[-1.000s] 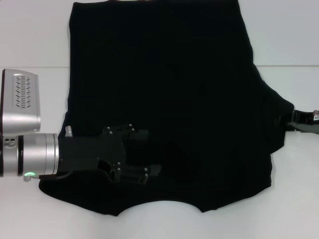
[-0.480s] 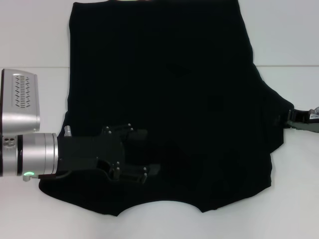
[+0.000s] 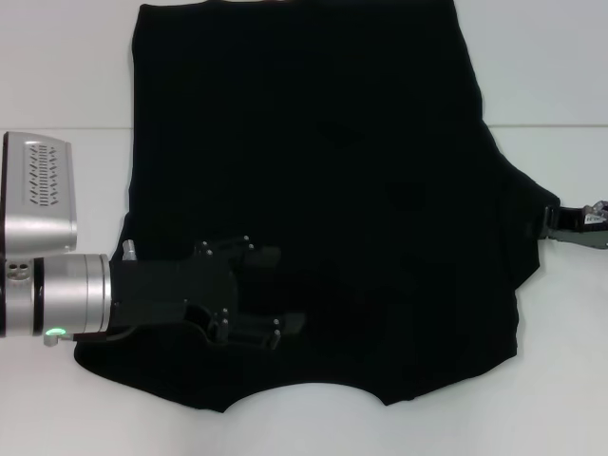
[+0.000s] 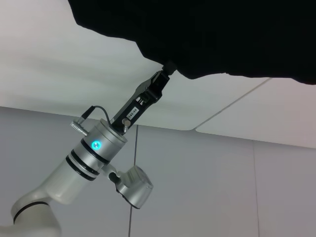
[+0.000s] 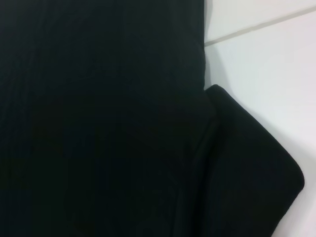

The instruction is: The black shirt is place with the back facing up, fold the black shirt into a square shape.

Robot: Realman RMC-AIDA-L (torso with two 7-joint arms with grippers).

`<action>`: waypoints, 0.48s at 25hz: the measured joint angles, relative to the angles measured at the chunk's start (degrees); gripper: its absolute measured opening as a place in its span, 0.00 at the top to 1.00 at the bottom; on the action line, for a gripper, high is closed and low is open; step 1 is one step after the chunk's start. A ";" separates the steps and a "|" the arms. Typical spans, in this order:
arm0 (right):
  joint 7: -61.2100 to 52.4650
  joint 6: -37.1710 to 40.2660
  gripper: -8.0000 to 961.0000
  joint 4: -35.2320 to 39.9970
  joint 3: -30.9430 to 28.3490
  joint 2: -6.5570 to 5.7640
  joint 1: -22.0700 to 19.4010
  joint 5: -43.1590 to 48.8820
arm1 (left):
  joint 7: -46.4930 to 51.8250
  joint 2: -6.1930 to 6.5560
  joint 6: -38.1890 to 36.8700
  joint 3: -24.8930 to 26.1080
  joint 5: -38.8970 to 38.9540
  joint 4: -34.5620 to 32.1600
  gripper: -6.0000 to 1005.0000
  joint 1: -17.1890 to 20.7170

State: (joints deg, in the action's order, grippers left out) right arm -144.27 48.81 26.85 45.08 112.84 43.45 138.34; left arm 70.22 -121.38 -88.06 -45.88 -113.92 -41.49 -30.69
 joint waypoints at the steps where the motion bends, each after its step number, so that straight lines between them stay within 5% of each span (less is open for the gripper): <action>1: 0.16 0.00 0.99 0.12 -0.02 0.00 -0.11 -0.01 | 0.00 0.00 0.00 0.01 0.01 0.00 0.08 0.01; 12: 3.58 3.46 0.99 4.83 -3.66 -0.34 -4.94 -0.91 | 0.83 -0.37 -0.69 0.71 0.28 -0.05 0.08 0.33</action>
State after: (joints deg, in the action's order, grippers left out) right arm -140.69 52.27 31.68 41.42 112.50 38.51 137.42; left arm 71.06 -121.75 -88.75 -45.17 -113.63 -41.53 -30.37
